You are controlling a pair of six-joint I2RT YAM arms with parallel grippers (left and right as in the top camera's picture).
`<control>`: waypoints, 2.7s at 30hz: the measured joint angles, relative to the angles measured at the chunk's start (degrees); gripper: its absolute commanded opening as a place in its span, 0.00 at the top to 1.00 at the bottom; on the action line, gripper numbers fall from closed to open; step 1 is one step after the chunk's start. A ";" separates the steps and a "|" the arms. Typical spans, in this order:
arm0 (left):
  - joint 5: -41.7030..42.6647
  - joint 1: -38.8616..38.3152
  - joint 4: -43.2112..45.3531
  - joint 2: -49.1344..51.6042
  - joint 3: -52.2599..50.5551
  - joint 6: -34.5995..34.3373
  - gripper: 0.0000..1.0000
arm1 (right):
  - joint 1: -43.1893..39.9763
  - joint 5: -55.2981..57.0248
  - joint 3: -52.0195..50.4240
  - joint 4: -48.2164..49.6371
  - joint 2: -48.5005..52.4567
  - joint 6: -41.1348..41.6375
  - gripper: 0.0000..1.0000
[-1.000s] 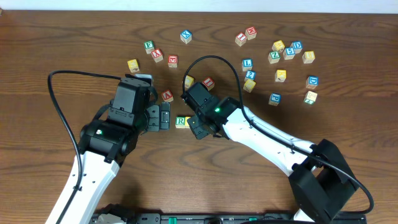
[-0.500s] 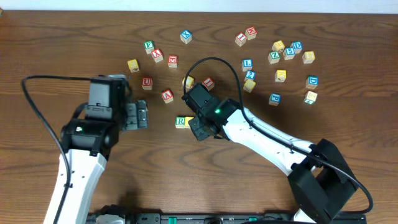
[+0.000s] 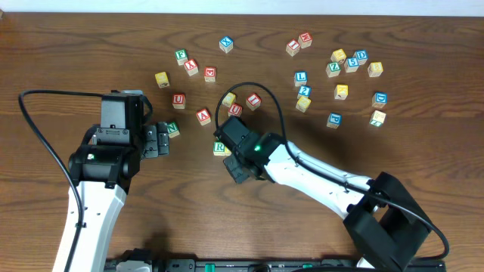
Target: Spell out ROBOT
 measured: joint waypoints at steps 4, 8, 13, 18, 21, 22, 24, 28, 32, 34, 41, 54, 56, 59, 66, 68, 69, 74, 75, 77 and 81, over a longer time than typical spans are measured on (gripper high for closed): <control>-0.96 0.00 0.00 0.00 0.00 0.63 0.00 | 0.37 0.00 -1.51 1.46 0.00 0.79 0.99; -1.25 0.00 -0.02 0.00 0.00 0.63 0.00 | 0.37 0.00 -1.79 2.62 0.02 0.90 0.99; -1.25 0.00 0.00 0.00 0.00 0.63 0.00 | 0.37 0.00 -2.19 3.15 0.13 0.92 0.99; -1.25 0.00 -0.02 0.00 0.00 0.66 0.00 | 0.37 0.00 -2.23 3.52 1.22 1.29 0.99; -1.25 0.00 -0.02 0.00 0.00 0.66 0.00 | 0.37 0.13 -2.25 3.58 1.64 1.42 0.99; -1.25 0.00 -0.02 0.00 -0.02 0.66 0.00 | 0.37 0.37 -2.25 3.74 1.79 1.53 0.99; -1.25 0.00 0.00 0.00 0.00 0.63 0.00 | 0.37 0.70 -2.25 4.11 2.12 1.70 0.99; -1.25 0.00 -0.02 0.00 0.00 0.66 0.00 | 0.37 1.55 -2.25 4.68 2.43 1.97 0.99; -1.25 0.00 -0.02 0.00 0.00 0.66 0.00 | 0.37 2.56 -2.27 4.94 2.75 2.78 0.99; -1.25 0.00 -0.02 0.00 0.00 0.66 0.00 | 0.37 3.10 -2.27 5.05 2.75 2.80 0.99; -1.25 0.00 -0.02 0.00 0.00 0.66 0.00 | 0.37 3.89 -2.27 5.31 2.75 2.80 0.99; -1.25 0.00 -0.02 0.00 0.00 0.66 0.00 | 0.37 5.57 -2.27 6.08 3.15 2.80 0.99; -1.25 0.00 0.00 0.00 0.00 0.66 0.00 | 0.37 5.62 -2.27 6.10 3.37 2.80 0.99; -1.25 0.00 -0.02 0.00 0.00 0.66 0.00 | 0.37 5.62 -2.27 6.12 3.50 2.80 0.99; -1.25 0.00 -0.02 0.00 0.00 0.66 0.00 | 0.37 6.10 -2.27 6.14 3.52 2.84 0.99; -1.25 0.00 -0.02 0.00 0.00 0.66 0.00 | 0.37 6.47 -2.27 6.14 3.52 3.04 0.99; -1.25 0.00 0.00 0.00 0.00 0.66 0.00 | 0.37 6.60 -2.27 6.16 3.52 3.19 0.99; -1.27 0.00 0.00 0.00 0.00 0.66 0.00 | 0.37 6.88 -2.27 6.36 3.52 3.48 0.99; -1.25 0.00 -0.02 0.00 -0.02 0.66 0.00 | 0.37 6.95 -2.27 6.36 3.52 3.48 0.99; -1.25 0.00 -0.02 0.00 0.00 0.68 0.00 | 0.37 7.21 -2.27 6.49 3.52 3.65 0.99; -1.25 0.00 0.00 0.00 0.00 0.70 0.00 | 0.37 7.61 -2.27 6.62 3.52 3.89 0.99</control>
